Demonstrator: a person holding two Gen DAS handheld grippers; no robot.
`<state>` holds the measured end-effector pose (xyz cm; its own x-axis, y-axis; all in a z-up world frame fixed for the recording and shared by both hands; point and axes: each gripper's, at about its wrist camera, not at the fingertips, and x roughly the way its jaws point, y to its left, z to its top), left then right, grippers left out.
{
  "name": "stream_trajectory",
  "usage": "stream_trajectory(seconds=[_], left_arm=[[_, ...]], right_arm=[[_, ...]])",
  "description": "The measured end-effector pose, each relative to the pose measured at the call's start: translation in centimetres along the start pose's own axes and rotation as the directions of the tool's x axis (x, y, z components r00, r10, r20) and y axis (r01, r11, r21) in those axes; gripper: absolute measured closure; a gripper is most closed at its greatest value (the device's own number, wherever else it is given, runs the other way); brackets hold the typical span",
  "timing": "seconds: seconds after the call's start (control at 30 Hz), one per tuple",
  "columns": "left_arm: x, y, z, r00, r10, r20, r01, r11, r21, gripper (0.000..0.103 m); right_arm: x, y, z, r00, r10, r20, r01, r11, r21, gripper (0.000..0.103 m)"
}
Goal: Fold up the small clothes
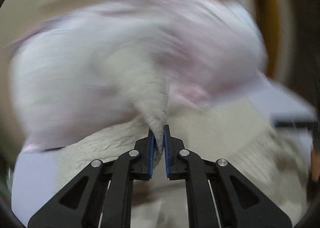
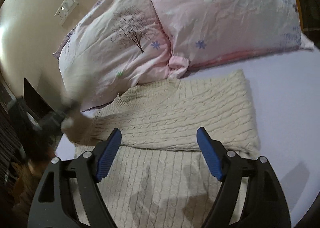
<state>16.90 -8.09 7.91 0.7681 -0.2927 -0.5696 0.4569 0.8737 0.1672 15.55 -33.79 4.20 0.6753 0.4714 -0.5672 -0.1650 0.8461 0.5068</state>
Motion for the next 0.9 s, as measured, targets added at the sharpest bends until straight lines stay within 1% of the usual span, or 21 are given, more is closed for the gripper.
stream_trajectory(seconds=[0.03, 0.07, 0.1, 0.13, 0.17, 0.2, 0.23, 0.27, 0.37, 0.43, 0.47, 0.5, 0.57, 0.6, 0.63, 0.67, 0.7, 0.73, 0.83, 0.87, 0.9], left_arm=[[1.6, -2.8, -0.4, 0.998, -0.027, -0.052, 0.031, 0.997, 0.07, 0.093], [2.7, -4.7, -0.8, 0.994, -0.044, -0.095, 0.055, 0.992, 0.115, 0.093], [3.0, -6.0, -1.4, 0.991, -0.059, -0.123, 0.076, 0.988, 0.138, 0.093], [2.6, -6.2, -1.8, 0.99, -0.074, -0.124, 0.09, 0.987, 0.132, 0.091], [1.8, -5.7, -2.1, 0.989, -0.089, -0.115, 0.102, 0.989, 0.11, 0.079], [0.3, -4.2, -2.3, 0.99, -0.103, -0.095, 0.109, 0.993, 0.055, 0.069], [-0.9, -2.7, -2.6, 0.992, -0.106, -0.076, 0.106, 0.994, 0.007, 0.049], [-2.8, -0.7, -3.4, 0.994, -0.096, -0.05, 0.094, 0.994, -0.053, 0.043], [-6.3, 3.1, -6.1, 0.997, -0.051, -0.058, 0.043, 0.989, -0.141, 0.041], [-8.5, 6.0, -8.6, 0.995, -0.016, -0.098, -0.006, 0.977, -0.214, 0.04], [-9.2, 7.1, -9.6, 0.992, -0.004, -0.123, -0.027, 0.968, -0.25, 0.04], [-10.1, 8.4, -11.0, 0.988, -0.01, -0.153, -0.037, 0.953, -0.302, 0.04], [-11.6, 9.8, -13.5, 0.982, -0.061, -0.178, -0.015, 0.916, -0.4, 0.04], [-12.3, 10.4, -14.9, 0.978, -0.108, -0.179, 0.013, 0.887, -0.462, 0.04], [-12.7, 10.2, -15.9, 0.974, -0.143, -0.177, 0.037, 0.867, -0.497, 0.04], [-12.9, 10.3, -16.7, 0.969, -0.174, -0.176, 0.057, 0.849, -0.525, 0.04], [-13.3, 10.2, -17.6, 0.964, -0.197, -0.178, 0.069, 0.834, -0.547, 0.04], [-13.8, 10.0, -18.2, 0.961, -0.208, -0.181, 0.075, 0.828, -0.555, 0.04], [-13.9, 8.9, -19.3, 0.953, -0.237, -0.19, 0.092, 0.82, -0.565, 0.04], [-13.8, 8.5, -19.7, 0.948, -0.255, -0.193, 0.102, 0.815, -0.571, 0.04], [-13.7, 8.0, -20.0, 0.941, -0.269, -0.204, 0.107, 0.812, -0.574, 0.04]], right_arm=[[0.2, -0.4, 0.1, 1.0, 0.007, -0.008, -0.006, 1.0, 0.02, 0.026], [0.3, -1.1, 0.1, 1.0, 0.018, -0.019, -0.017, 0.998, 0.054, 0.026], [0.4, -1.6, 0.2, 0.999, 0.026, -0.027, -0.024, 0.997, 0.078, 0.026], [0.4, -2.5, 0.3, 0.998, 0.037, -0.042, -0.032, 0.993, 0.116, 0.026], [0.5, -3.0, 0.4, 0.998, 0.042, -0.051, -0.035, 0.99, 0.136, 0.026], [0.5, -3.5, 0.5, 0.997, 0.043, -0.058, -0.034, 0.988, 0.151, 0.027], [0.7, -4.0, 0.7, 0.997, 0.036, -0.063, -0.025, 0.986, 0.165, 0.029], [0.8, -4.3, 0.8, 0.998, 0.025, -0.065, -0.013, 0.985, 0.174, 0.034], [2.0, -5.2, 1.1, 0.996, -0.018, -0.087, 0.035, 0.978, 0.203, 0.043], [3.1, -5.6, 1.0, 0.992, -0.053, -0.116, 0.078, 0.972, 0.22, 0.049], [3.5, -5.7, 0.9, 0.99, -0.074, -0.123, 0.099, 0.972, 0.215, 0.056], [3.7, -5.6, 0.9, 0.988, -0.109, -0.112, 0.129, 0.973, 0.193, 0.072], [3.6, -5.5, 0.8, 0.978, -0.182, -0.103, 0.197, 0.968, 0.156, 0.084], [3.3, -5.6, 0.5, 0.979, -0.172, -0.106, 0.187, 0.969, 0.158, 0.081], [2.5, -5.7, 0.1, 0.985, -0.129, -0.117, 0.148, 0.975, 0.168, 0.074], [1.4, -5.7, -0.5, 0.989, -0.091, -0.12, 0.111, 0.979, 0.172, 0.05], [0.0, -5.7, -1.3, 0.989, -0.086, -0.118, 0.105, 0.981, 0.164, 0.026], [-1.2, -5.6, -2.0, 0.989, -0.099, -0.108, 0.115, 0.982, 0.151, 0.023], [-5.1, -6.4, -5.4, 0.98, -0.162, -0.112, 0.175, 0.978, 0.114, 0.024], [-6.2, -6.9, -6.8, 0.977, -0.175, -0.124, 0.19, 0.974, 0.12, 0.026], [-7.0, -7.4, -7.7, 0.974, -0.179, -0.136, 0.197, 0.972, 0.128, 0.032]])
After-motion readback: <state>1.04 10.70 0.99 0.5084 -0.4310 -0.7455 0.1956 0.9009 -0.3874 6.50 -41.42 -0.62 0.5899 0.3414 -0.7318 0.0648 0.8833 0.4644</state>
